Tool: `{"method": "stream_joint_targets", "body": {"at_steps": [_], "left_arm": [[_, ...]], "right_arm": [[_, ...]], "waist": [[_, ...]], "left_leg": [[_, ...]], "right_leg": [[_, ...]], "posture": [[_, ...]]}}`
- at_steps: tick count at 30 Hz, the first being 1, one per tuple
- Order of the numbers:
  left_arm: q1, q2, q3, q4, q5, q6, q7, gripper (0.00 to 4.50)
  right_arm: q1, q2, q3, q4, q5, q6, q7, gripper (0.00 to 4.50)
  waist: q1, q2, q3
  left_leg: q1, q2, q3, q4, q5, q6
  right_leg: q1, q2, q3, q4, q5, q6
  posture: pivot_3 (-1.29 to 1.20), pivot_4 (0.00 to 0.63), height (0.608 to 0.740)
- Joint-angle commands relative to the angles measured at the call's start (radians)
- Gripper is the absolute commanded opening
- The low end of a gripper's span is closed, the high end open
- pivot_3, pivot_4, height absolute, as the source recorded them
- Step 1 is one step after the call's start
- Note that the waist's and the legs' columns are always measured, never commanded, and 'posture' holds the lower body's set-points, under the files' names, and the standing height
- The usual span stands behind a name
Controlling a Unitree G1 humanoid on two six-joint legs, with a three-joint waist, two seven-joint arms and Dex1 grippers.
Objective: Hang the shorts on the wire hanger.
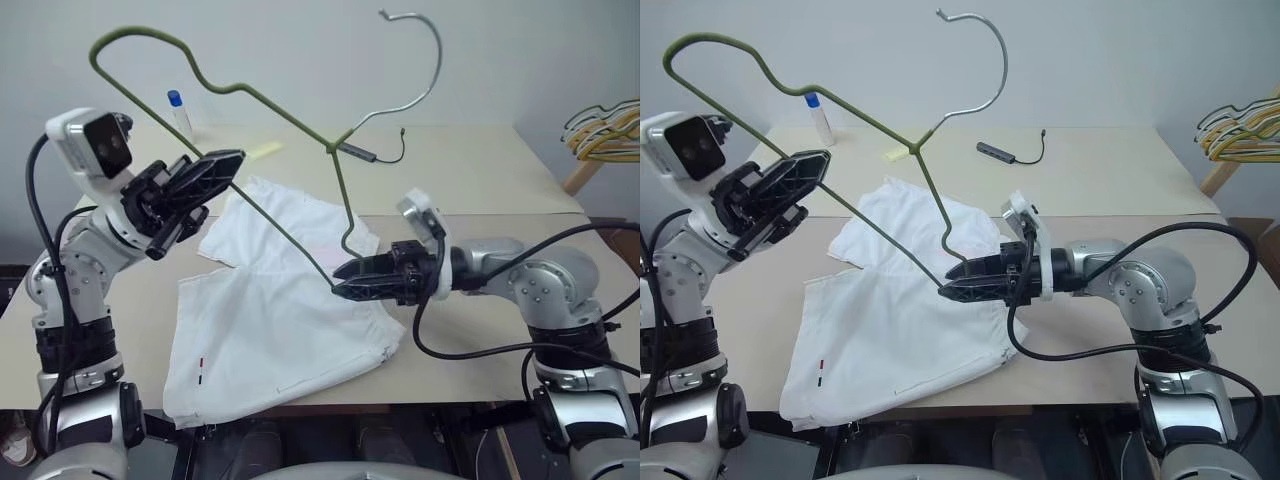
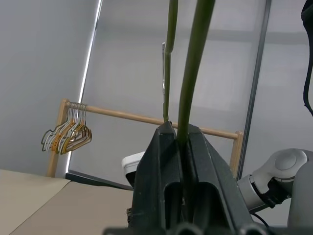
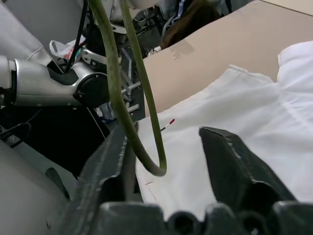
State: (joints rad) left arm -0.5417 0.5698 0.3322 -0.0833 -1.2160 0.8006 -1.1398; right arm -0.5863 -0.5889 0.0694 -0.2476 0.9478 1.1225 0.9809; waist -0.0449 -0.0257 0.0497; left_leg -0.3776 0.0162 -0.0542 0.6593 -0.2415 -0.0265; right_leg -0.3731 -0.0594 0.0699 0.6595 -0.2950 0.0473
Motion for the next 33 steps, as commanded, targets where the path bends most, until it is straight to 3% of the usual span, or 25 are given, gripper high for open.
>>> {"method": "stream_joint_targets", "body": {"at_steps": [1, 4, 12, 17, 20, 24, 29, 33], "left_arm": [[-0.012, -0.009, 0.003, -0.016, 0.011, -0.032, -0.013, 0.00], [-0.008, -0.017, -0.003, -0.010, 0.025, -0.044, -0.022, 0.00], [-0.007, -0.037, -0.013, 0.002, 0.048, -0.060, -0.046, 0.00], [0.003, -0.030, -0.011, -0.009, 0.042, -0.051, -0.073, 0.00], [0.007, -0.027, -0.013, -0.014, 0.045, -0.056, -0.081, 0.00], [0.005, -0.023, -0.019, -0.012, 0.060, -0.067, -0.093, 0.00], [-0.002, -0.023, -0.026, -0.011, 0.072, -0.074, -0.108, 0.00], [-0.002, -0.013, -0.035, -0.023, 0.078, -0.073, -0.127, 0.00]], "right_arm": [[-0.030, -0.004, -0.021, -0.039, 0.014, -0.003, -0.008, 1.13], [-0.026, -0.001, -0.020, -0.051, 0.011, -0.013, -0.014, 0.08], [0.015, -0.010, 0.017, -0.132, -0.063, -0.103, 0.003, 0.03], [0.043, 0.028, 0.014, -0.115, -0.168, -0.209, -0.066, 0.03], [0.042, 0.014, 0.020, -0.108, -0.176, -0.205, -0.054, 0.77], [0.023, 0.011, -0.020, -0.046, -0.127, -0.149, -0.044, 2.13], [0.022, -0.021, -0.058, -0.008, -0.048, -0.142, 0.062, 2.13], [0.017, -0.032, -0.041, 0.019, -0.085, -0.154, 0.062, 2.13]], "waist": [[0.000, 0.000, 0.000], [-0.001, 0.000, 0.000], [-0.001, 0.000, 0.000], [-0.003, 0.000, 0.000], [-0.003, 0.000, 0.000], [-0.003, 0.000, 0.000], [-0.002, 0.000, 0.000], [-0.005, 0.000, 0.000]], "left_leg": [[0.000, 0.000, 0.000, 0.000, 0.000, 0.000], [0.000, 0.000, 0.000, 0.000, 0.000, 0.000], [0.000, 0.000, 0.000, 0.000, 0.000, 0.000], [0.000, 0.000, 0.000, 0.000, 0.000, 0.000], [-0.001, 0.000, 0.000, 0.000, 0.000, 0.000], [-0.001, 0.000, 0.000, 0.000, 0.000, 0.000], [-0.001, 0.000, 0.000, 0.000, 0.000, 0.000], [-0.001, 0.000, 0.000, 0.000, 0.000, 0.000]], "right_leg": [[0.000, 0.000, 0.000, 0.000, 0.000, 0.000], [0.000, 0.000, 0.000, 0.000, 0.000, 0.000], [0.000, 0.000, 0.000, 0.000, 0.000, 0.001], [0.000, 0.000, 0.000, 0.000, -0.001, 0.002], [-0.001, 0.000, 0.000, 0.000, -0.001, 0.001], [-0.001, 0.000, 0.000, 0.000, 0.000, -0.001], [-0.001, 0.000, 0.000, 0.000, 0.001, -0.002], [-0.001, 0.000, 0.000, 0.000, 0.001, -0.001]], "posture": [[-0.03, 0.000, 0.740], [-0.04, 0.000, 0.740], [-0.04, 0.000, 0.740], [-0.04, 0.000, 0.740], [-0.04, 0.000, 0.740], [-0.04, 0.000, 0.740], [-0.04, 0.000, 0.740], [-0.04, 0.000, 0.740]]}}
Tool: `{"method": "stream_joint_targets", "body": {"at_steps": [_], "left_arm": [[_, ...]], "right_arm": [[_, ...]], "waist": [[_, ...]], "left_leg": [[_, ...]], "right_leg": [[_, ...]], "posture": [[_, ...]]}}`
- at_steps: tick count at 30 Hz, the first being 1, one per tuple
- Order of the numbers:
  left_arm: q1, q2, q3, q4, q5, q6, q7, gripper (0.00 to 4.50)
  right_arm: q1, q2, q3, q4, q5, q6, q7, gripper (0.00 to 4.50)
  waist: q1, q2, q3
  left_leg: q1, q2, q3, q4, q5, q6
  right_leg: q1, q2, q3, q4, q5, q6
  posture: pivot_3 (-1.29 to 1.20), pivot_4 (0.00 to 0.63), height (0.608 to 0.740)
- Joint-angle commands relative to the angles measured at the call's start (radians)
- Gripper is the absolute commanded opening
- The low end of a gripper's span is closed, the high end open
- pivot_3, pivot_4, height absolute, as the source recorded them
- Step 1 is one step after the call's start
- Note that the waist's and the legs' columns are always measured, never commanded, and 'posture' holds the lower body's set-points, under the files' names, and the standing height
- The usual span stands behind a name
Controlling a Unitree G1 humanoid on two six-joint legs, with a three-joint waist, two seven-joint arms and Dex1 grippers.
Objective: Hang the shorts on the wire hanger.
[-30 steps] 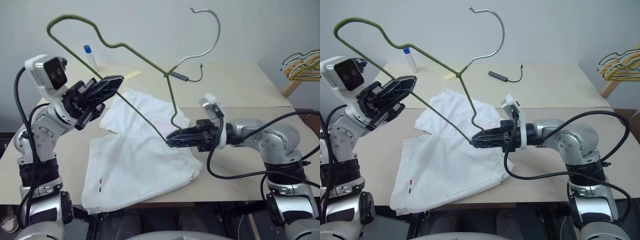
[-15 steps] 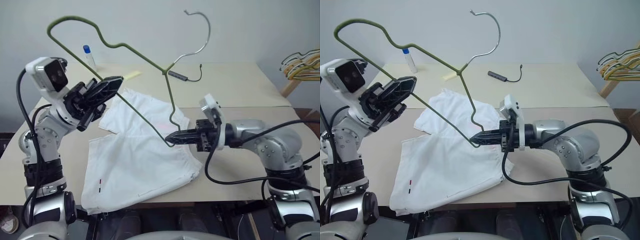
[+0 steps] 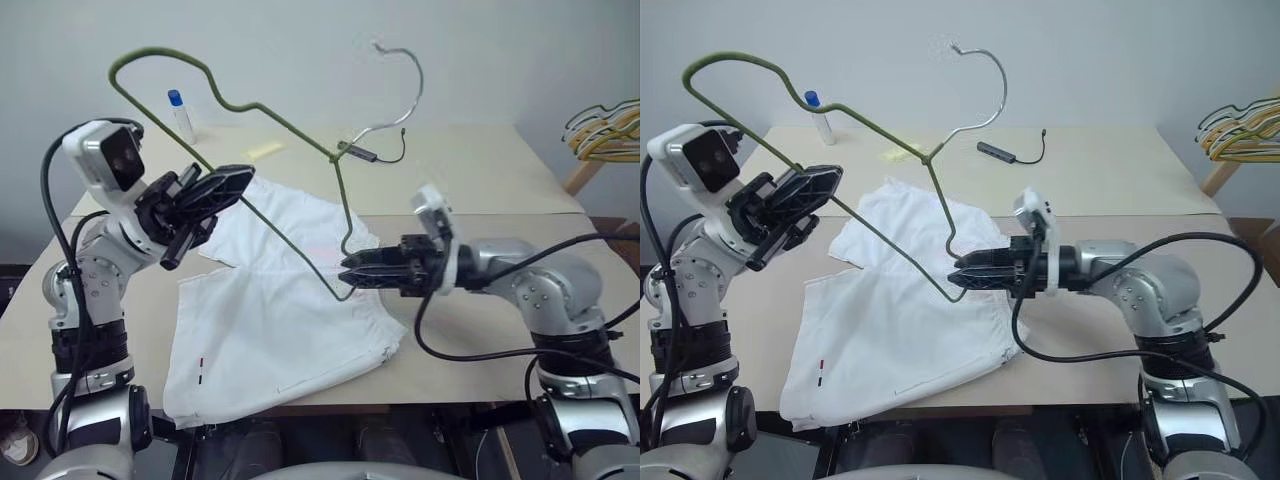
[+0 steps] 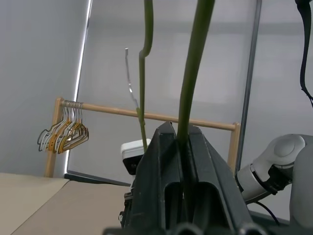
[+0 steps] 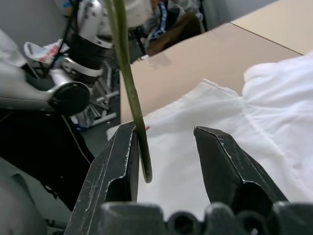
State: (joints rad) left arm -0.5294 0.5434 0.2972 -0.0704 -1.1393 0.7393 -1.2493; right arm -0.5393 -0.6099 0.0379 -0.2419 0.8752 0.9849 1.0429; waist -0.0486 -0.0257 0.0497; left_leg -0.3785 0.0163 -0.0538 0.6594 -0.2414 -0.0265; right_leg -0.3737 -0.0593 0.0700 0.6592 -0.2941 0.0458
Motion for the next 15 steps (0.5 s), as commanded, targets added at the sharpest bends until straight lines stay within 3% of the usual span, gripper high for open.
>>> {"method": "stream_joint_targets", "body": {"at_steps": [1, 6, 15], "left_arm": [[-0.015, 0.012, 0.003, -0.038, -0.003, -0.012, -0.016, 0.00], [-0.016, 0.009, 0.002, -0.038, 0.006, -0.026, -0.021, 0.00], [-0.029, -0.012, 0.001, -0.033, 0.000, -0.030, 0.000, 0.00]], "right_arm": [[-0.032, -0.013, -0.010, 0.022, -0.010, -0.009, 0.007, 2.13], [-0.015, -0.035, -0.010, -0.026, 0.057, 0.019, 0.091, 2.13], [-0.015, 0.038, 0.070, -0.048, 0.021, 0.027, 0.006, 2.13]], "waist": [[-0.001, 0.000, 0.000], [0.000, 0.000, 0.000], [0.001, 0.000, 0.000]], "left_leg": [[0.000, 0.000, 0.000, 0.000, 0.000, 0.000], [0.000, 0.000, 0.000, 0.000, 0.000, 0.000], [0.000, 0.000, 0.000, 0.000, 0.000, 0.000]], "right_leg": [[0.000, 0.000, 0.000, 0.000, -0.001, 0.001], [0.000, 0.000, 0.000, 0.000, -0.001, 0.001], [0.000, 0.000, 0.000, 0.000, -0.001, 0.002]], "posture": [[-0.04, 0.000, 0.740], [-0.03, 0.000, 0.740], [-0.04, 0.000, 0.740]]}}
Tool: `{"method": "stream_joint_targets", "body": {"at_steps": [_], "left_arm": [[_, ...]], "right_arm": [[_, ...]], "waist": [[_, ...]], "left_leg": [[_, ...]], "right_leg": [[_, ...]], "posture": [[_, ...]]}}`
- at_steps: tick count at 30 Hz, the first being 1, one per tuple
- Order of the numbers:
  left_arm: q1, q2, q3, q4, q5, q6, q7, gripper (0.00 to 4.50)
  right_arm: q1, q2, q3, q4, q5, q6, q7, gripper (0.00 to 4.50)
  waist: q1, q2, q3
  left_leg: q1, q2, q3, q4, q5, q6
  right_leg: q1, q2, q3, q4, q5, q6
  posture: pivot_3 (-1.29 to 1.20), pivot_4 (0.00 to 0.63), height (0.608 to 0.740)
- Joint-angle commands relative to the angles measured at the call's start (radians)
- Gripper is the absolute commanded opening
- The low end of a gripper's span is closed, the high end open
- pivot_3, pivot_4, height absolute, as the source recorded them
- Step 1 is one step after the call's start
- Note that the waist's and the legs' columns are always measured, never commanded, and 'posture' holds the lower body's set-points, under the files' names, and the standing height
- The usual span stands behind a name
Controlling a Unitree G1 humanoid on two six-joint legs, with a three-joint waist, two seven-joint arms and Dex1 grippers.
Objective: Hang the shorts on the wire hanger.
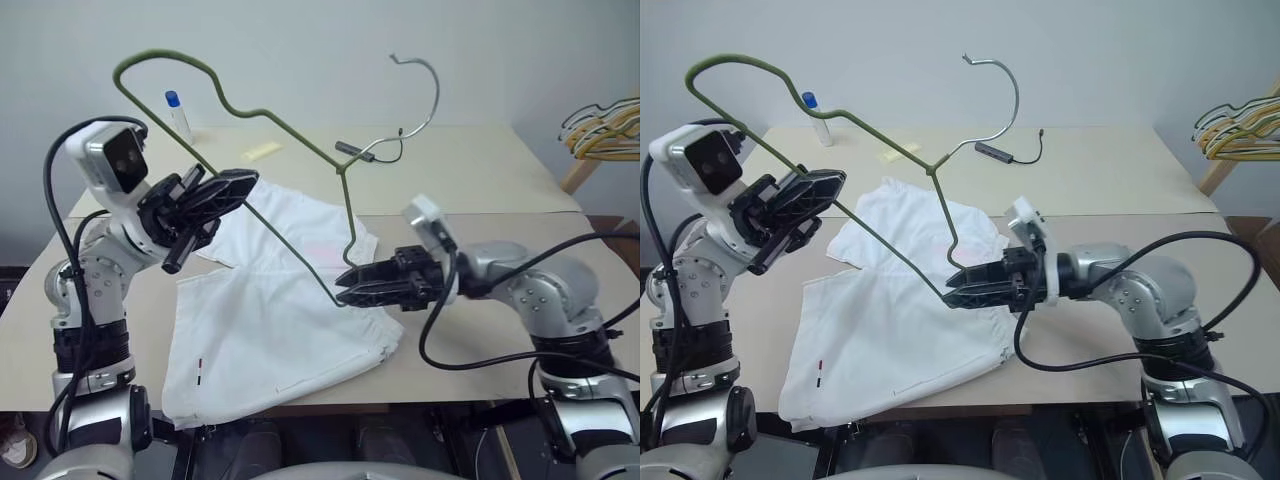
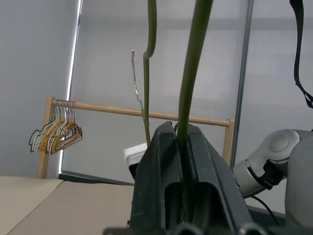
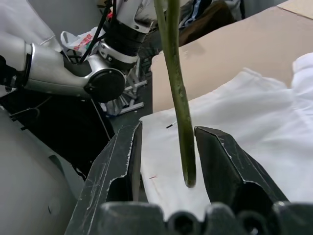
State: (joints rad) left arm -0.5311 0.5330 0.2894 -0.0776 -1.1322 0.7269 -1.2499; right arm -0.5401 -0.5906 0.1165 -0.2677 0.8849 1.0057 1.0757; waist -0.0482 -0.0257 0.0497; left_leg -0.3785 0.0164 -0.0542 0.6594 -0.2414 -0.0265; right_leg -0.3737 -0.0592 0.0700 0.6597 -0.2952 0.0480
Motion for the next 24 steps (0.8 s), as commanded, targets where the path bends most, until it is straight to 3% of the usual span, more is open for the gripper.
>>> {"method": "stream_joint_targets", "body": {"at_steps": [1, 8, 14, 18, 19, 24], "left_arm": [[-0.027, -0.001, 0.009, -0.024, -0.007, -0.018, 0.000, 0.00], [-0.024, -0.006, 0.004, -0.022, -0.001, -0.027, -0.001, 0.00], [-0.027, -0.011, 0.006, -0.013, 0.004, -0.031, -0.005, 0.00], [-0.026, -0.013, 0.010, -0.009, 0.002, -0.033, -0.010, 0.00], [-0.022, -0.016, 0.007, -0.009, 0.009, -0.041, -0.016, 0.42], [0.013, -0.009, -0.037, 0.009, 0.087, -0.056, 0.001, 1.66]], "right_arm": [[-0.014, 0.030, -0.012, -0.021, 0.016, 0.007, -0.039, 2.13], [-0.022, 0.061, -0.023, -0.016, 0.034, 0.033, -0.073, 2.13], [-0.020, 0.049, -0.016, -0.009, 0.020, 0.040, -0.069, 0.19], [-0.017, 0.048, -0.017, -0.003, 0.007, 0.035, -0.075, 0.04], [-0.018, 0.050, -0.018, 0.000, 0.005, 0.034, -0.079, 0.00], [-0.025, 0.067, -0.044, 0.002, 0.029, 0.041, -0.104, 0.00]], "waist": [[0.001, 0.000, 0.000], [0.000, 0.000, 0.000], [0.000, 0.000, 0.000], [0.000, 0.000, 0.000], [0.000, 0.000, 0.000], [0.000, 0.000, 0.000]], "left_leg": [[0.000, 0.000, 0.000, 0.000, 0.000, 0.000], [0.000, 0.000, 0.000, 0.000, 0.000, 0.000], [0.000, 0.000, 0.000, 0.000, 0.000, 0.000], [0.000, 0.000, 0.000, 0.000, 0.000, 0.000], [0.000, 0.000, 0.000, 0.000, 0.000, 0.000], [0.000, 0.000, 0.000, 0.000, 0.000, 0.000]], "right_leg": [[0.000, 0.000, 0.000, 0.000, 0.000, -0.001], [0.000, 0.000, 0.000, 0.000, 0.001, -0.001], [0.000, 0.000, 0.000, 0.000, 0.001, -0.001], [0.000, 0.000, 0.000, 0.000, 0.001, -0.001], [0.000, 0.000, 0.000, 0.000, 0.001, -0.001], [0.000, 0.000, 0.000, 0.000, 0.001, -0.001]], "posture": [[-0.04, 0.000, 0.740], [-0.04, 0.000, 0.740], [-0.04, 0.000, 0.740], [-0.04, 0.000, 0.740], [-0.04, 0.000, 0.740], [-0.04, 0.000, 0.740]]}}
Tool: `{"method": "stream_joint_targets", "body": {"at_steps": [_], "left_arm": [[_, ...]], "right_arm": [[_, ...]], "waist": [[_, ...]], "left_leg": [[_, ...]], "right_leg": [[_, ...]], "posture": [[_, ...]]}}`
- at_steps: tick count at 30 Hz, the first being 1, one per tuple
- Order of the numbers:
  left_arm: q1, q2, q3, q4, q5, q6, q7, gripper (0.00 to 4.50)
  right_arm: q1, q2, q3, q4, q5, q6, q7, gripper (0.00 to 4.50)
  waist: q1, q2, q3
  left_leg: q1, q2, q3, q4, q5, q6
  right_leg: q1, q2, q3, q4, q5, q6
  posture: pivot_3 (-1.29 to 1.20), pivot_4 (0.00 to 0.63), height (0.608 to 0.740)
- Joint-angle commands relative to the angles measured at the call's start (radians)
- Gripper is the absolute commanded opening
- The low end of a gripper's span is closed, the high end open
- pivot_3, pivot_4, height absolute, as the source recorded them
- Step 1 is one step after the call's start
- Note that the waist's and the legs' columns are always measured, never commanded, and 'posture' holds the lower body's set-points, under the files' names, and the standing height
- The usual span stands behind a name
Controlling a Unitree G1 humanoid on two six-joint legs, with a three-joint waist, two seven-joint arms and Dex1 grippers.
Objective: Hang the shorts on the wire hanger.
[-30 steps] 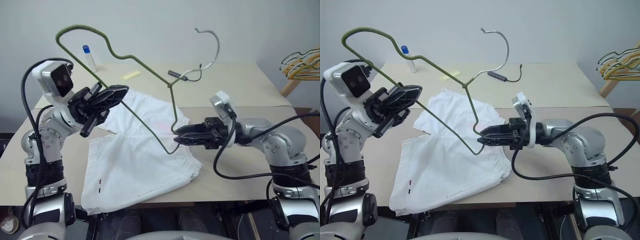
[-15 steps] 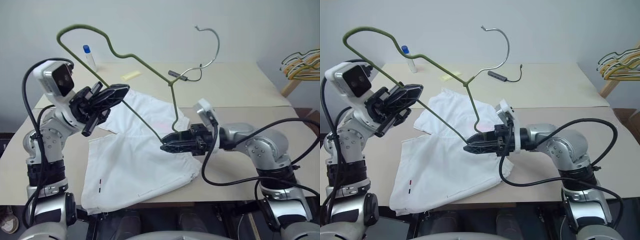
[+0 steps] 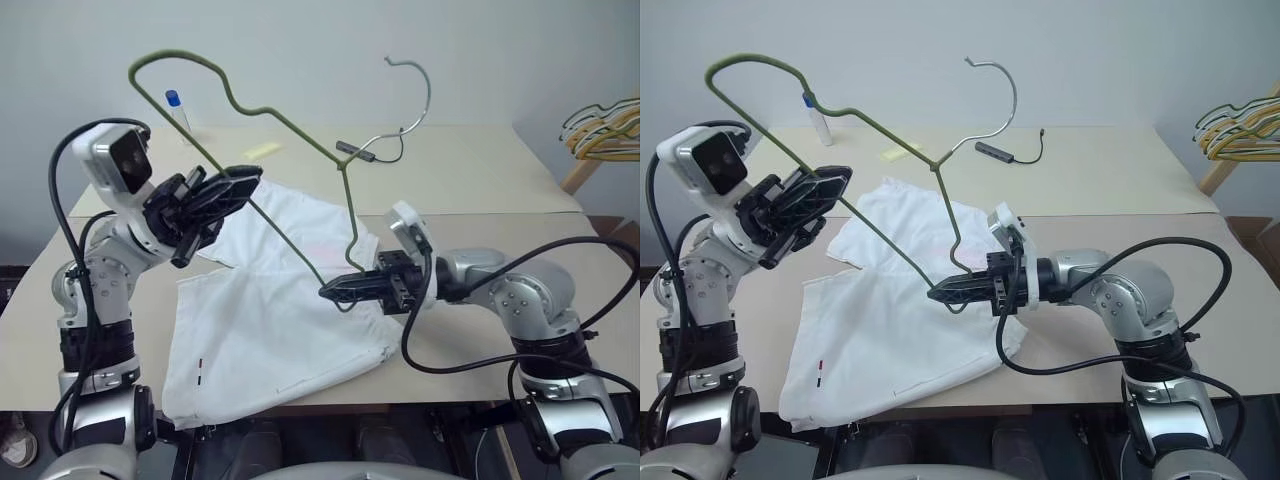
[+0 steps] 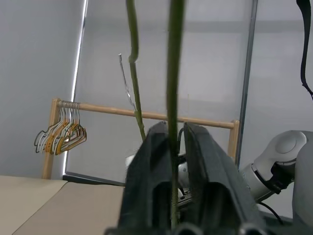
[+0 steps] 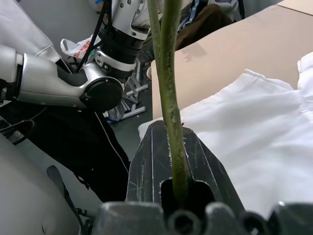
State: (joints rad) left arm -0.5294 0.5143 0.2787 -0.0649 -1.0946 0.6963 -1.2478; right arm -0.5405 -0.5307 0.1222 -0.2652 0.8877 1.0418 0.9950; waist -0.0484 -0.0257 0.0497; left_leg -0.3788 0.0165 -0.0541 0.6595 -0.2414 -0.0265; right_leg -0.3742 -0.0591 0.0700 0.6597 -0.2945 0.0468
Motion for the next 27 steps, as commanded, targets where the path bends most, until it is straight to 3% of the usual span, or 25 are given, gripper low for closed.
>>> {"method": "stream_joint_targets", "body": {"at_steps": [1, 5, 9, 13, 15, 18, 22, 27], "left_arm": [[0.024, 0.018, -0.046, -0.003, 0.093, -0.038, 0.010, 1.99], [0.075, 0.080, -0.175, -0.046, 0.339, -0.110, 0.103, 3.29], [0.127, 0.130, -0.249, -0.071, 0.486, -0.174, 0.137, 4.44], [0.159, 0.176, -0.312, -0.057, 0.642, -0.267, 0.164, 4.44], [0.179, 0.194, -0.319, -0.066, 0.655, -0.304, 0.126, 4.44], [0.201, 0.201, -0.309, -0.085, 0.623, -0.322, 0.072, 4.44], [0.210, 0.196, -0.305, -0.093, 0.624, -0.319, 0.074, 4.44], [0.211, 0.197, -0.308, -0.092, 0.634, -0.323, 0.078, 4.44]], "right_arm": [[-0.025, 0.008, -0.065, 0.001, 0.038, 0.012, -0.034, 0.00], [0.011, -0.042, -0.172, 0.020, 0.114, 0.081, -0.062, 0.00], [0.135, -0.195, -0.219, 0.039, 0.098, 0.122, -0.014, 0.00], [0.222, -0.311, -0.220, 0.101, 0.071, 0.157, 0.004, 0.00], [0.265, -0.335, -0.220, 0.116, 0.019, 0.120, -0.023, 0.00], [0.304, -0.387, -0.229, 0.166, 0.035, 0.144, 0.054, 0.00], [0.273, -0.500, -0.108, 0.373, 0.025, 0.304, 0.207, 0.00], [0.211, -0.569, 0.023, 0.527, -0.054, 0.327, 0.332, 0.00]], "waist": [[0.000, 0.000, 0.000], [0.004, 0.000, 0.000], [0.016, 0.000, 0.000], [0.009, 0.000, 0.000], [0.002, 0.000, 0.000], [-0.002, 0.001, 0.000], [0.001, 0.001, 0.001], [0.000, 0.001, 0.001]], "left_leg": [[0.000, 0.000, 0.000, 0.000, 0.000, 0.000], [0.000, 0.000, 0.000, 0.000, 0.000, 0.000], [-0.002, -0.001, 0.000, 0.000, 0.000, 0.000], [-0.002, -0.001, 0.001, 0.000, 0.000, 0.000], [-0.001, 0.000, 0.002, 0.000, 0.000, 0.000], [-0.001, 0.001, 0.002, 0.000, 0.000, 0.000], [-0.001, 0.000, 0.003, 0.000, 0.000, 0.000], [0.000, 0.000, 0.003, 0.001, 0.000, 0.000]], "right_leg": [[0.000, 0.000, 0.000, 0.000, 0.000, 0.000], [0.000, 0.000, 0.000, 0.000, 0.001, -0.002], [0.000, -0.001, -0.001, -0.003, 0.001, -0.002], [-0.001, -0.001, 0.000, -0.003, 0.001, -0.001], [0.000, 0.000, 0.001, -0.003, 0.001, -0.001], [0.000, 0.001, 0.001, -0.003, -0.002, 0.005], [0.001, 0.000, 0.001, -0.003, -0.002, 0.005], [0.001, 0.000, 0.001, -0.004, -0.002, 0.005]], "posture": [[-0.04, 0.000, 0.740], [-0.02, 0.000, 0.740], [-0.03, 0.000, 0.740], [-0.04, 0.000, 0.740], [-0.05, 0.000, 0.740], [-0.05, 0.000, 0.740], [-0.05, 0.000, 0.740], [-0.04, 0.000, 0.740]]}}
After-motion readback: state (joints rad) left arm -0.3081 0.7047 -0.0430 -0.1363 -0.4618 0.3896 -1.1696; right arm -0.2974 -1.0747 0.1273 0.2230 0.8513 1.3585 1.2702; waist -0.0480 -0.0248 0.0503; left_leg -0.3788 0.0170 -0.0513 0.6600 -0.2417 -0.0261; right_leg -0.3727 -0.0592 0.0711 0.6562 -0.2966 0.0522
